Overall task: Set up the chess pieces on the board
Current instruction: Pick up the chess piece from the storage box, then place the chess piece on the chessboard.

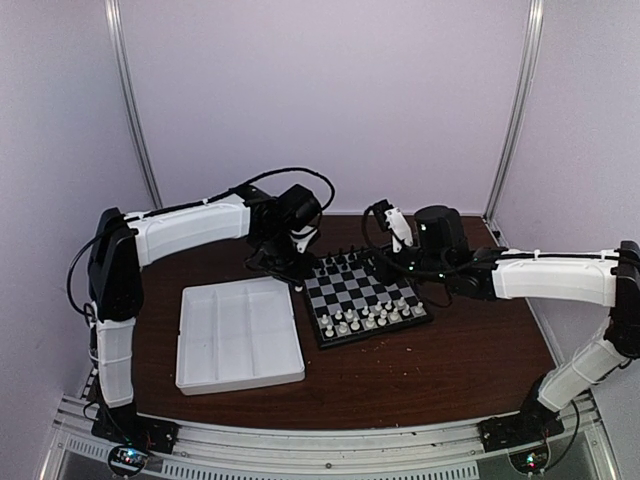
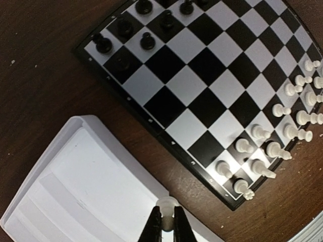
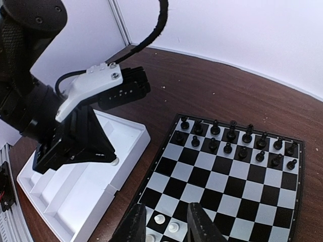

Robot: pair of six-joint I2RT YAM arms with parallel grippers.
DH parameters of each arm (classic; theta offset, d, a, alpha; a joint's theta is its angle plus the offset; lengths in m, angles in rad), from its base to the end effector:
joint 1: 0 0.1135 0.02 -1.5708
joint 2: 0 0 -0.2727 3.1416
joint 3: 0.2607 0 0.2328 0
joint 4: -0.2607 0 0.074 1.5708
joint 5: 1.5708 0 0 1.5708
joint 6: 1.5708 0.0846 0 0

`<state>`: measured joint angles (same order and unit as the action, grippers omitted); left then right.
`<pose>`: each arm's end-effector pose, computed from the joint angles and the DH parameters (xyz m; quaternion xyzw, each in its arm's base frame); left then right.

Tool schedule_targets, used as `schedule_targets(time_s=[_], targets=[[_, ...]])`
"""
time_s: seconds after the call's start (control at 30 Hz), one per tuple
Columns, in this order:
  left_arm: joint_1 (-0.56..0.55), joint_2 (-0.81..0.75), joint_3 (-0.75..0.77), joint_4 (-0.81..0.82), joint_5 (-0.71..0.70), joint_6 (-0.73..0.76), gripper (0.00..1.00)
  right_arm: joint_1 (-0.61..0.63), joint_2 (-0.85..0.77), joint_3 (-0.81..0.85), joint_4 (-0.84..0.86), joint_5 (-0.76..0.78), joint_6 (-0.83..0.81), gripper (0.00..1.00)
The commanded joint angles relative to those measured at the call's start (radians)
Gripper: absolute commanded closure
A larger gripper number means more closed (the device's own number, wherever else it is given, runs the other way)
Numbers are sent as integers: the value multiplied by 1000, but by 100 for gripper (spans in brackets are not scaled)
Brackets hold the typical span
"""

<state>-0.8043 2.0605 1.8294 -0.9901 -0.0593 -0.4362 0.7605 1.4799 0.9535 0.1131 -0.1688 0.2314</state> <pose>0.3055 -0.3100 0.2122 0.1751 0.9686 -0.0773 0.1584 0.2539 0.2612 0.2607 -0.2626 0.7931 0.3214 0.4458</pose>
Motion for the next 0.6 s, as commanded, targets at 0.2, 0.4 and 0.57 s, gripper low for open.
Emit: schedule_targets(time_s=[0.2, 0.4, 0.57], targets=[[-34, 103, 108, 58, 54, 2, 95, -30, -92, -48, -62, 100, -27, 70], [-39, 161, 139, 66, 53, 4, 94, -38, -105, -59, -76, 100, -30, 70], [-39, 195, 159, 68, 58, 8, 94, -38, -98, -59, -99, 92, -34, 70]])
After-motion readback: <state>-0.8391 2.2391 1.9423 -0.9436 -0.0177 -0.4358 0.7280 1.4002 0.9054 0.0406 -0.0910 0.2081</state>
